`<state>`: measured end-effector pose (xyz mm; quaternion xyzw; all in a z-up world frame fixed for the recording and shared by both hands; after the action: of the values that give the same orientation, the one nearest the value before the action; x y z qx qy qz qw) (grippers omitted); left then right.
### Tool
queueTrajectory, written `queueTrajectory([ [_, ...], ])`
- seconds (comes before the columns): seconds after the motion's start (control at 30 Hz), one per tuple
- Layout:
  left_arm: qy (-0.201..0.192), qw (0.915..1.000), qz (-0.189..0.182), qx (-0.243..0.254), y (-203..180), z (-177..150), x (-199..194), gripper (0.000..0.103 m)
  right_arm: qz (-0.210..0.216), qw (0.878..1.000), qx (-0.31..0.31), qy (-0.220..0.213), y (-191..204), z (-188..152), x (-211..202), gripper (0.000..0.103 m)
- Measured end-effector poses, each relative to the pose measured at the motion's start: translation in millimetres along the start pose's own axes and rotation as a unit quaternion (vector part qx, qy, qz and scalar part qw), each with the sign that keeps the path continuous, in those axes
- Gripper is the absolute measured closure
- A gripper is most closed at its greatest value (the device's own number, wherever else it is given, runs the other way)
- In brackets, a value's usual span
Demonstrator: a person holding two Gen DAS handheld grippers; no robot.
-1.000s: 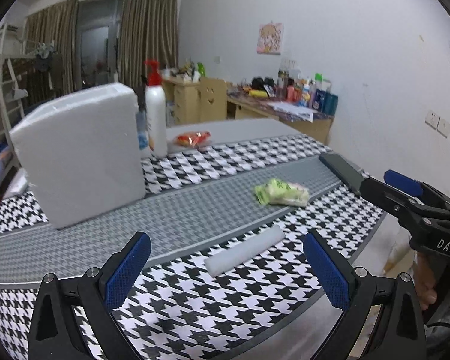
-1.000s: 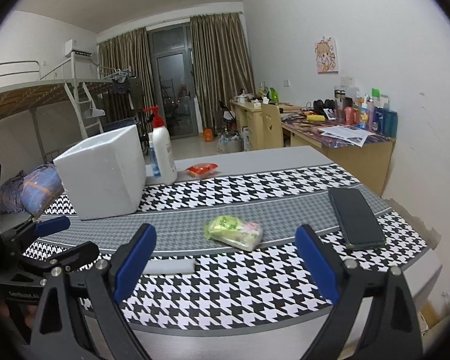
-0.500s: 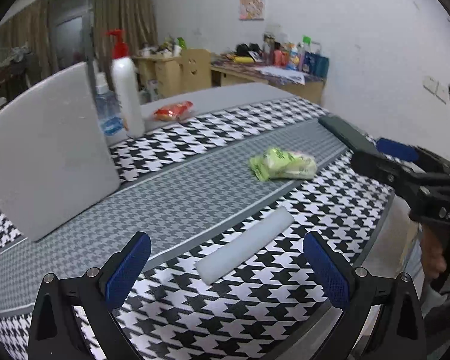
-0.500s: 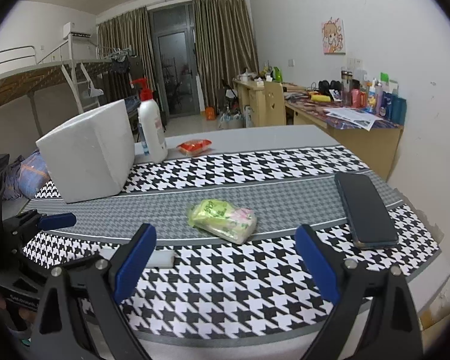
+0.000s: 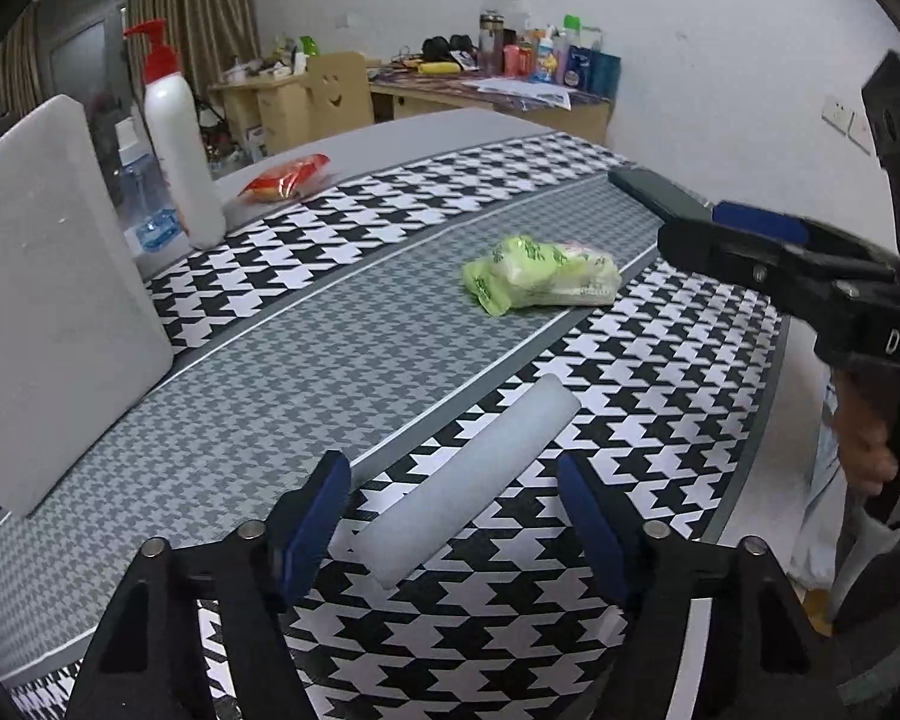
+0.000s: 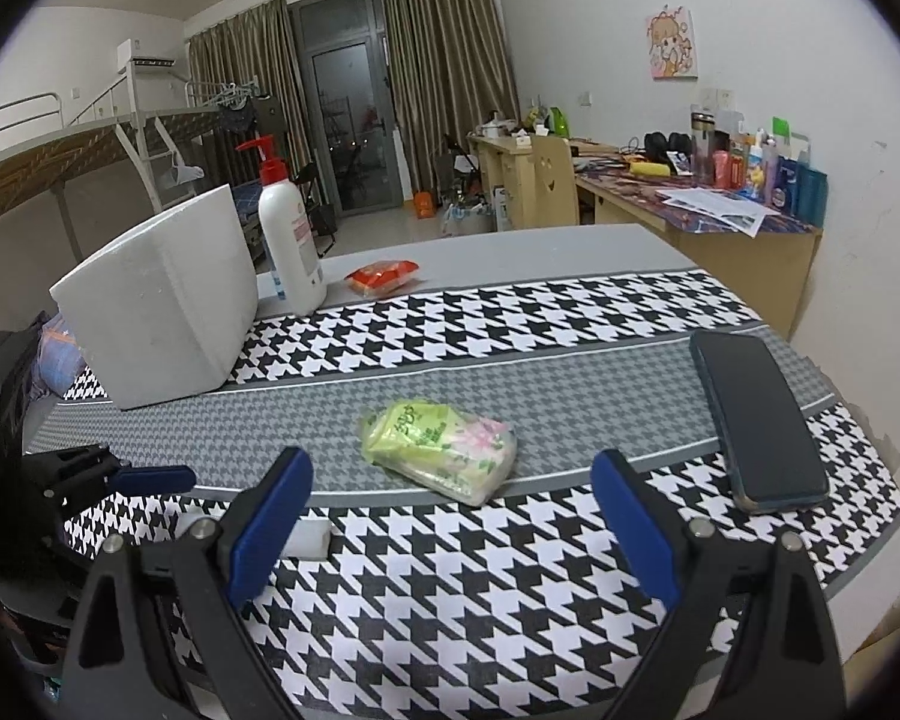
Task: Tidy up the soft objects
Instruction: 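Close the left tool on the white foam stick while the right tool grasps the green packet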
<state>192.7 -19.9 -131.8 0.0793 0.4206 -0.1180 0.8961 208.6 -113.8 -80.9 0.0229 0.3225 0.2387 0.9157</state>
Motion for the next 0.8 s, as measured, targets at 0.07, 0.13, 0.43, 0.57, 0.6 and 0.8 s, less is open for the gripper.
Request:
queueTrajectory([
  [0.07,0.009,0.9999,-0.01,-0.003,1.0,-0.5,4.8,0.033,-0.002,1.0,-0.004,0.004,-1.5,0.7,2.4,0.007],
  [0.13,0.017,0.9996,-0.022,-0.005,1.8,-0.8,10.0,0.039,0.001,1.0,-0.003,0.01,-4.2,1.2,5.9,0.007],
  [0.43,0.015,0.9998,0.003,0.016,-0.7,0.0,12.1,0.063,0.02,0.998,0.008,0.05,-12.9,3.2,31.8,0.007],
  [0.57,0.011,0.9999,-0.005,0.004,1.1,-0.7,9.9,0.073,0.021,0.998,-0.01,0.06,-8.4,5.7,42.6,0.007],
  [0.6,0.008,0.9999,-0.001,0.006,0.5,-1.9,7.8,0.074,0.022,0.998,-0.016,0.06,-7.1,6.2,43.3,0.007],
  [0.8,-0.002,0.9992,-0.018,-0.034,12.4,-5.3,-3.1,0.09,0.023,0.996,-0.039,0.074,-4.3,7.8,55.2,0.007],
])
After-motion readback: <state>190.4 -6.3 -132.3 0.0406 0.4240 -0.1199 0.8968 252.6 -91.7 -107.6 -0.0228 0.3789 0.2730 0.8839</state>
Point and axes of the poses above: each gripper's, at about its wrist camera, not at the fingertips, and x roughly the way its jaws point, y to its left, z to its top, the point moved 2 cm from there along x, roughly the way its jaws point, and after that the axes turned 7 degrees about x, right-handed, at the moved point
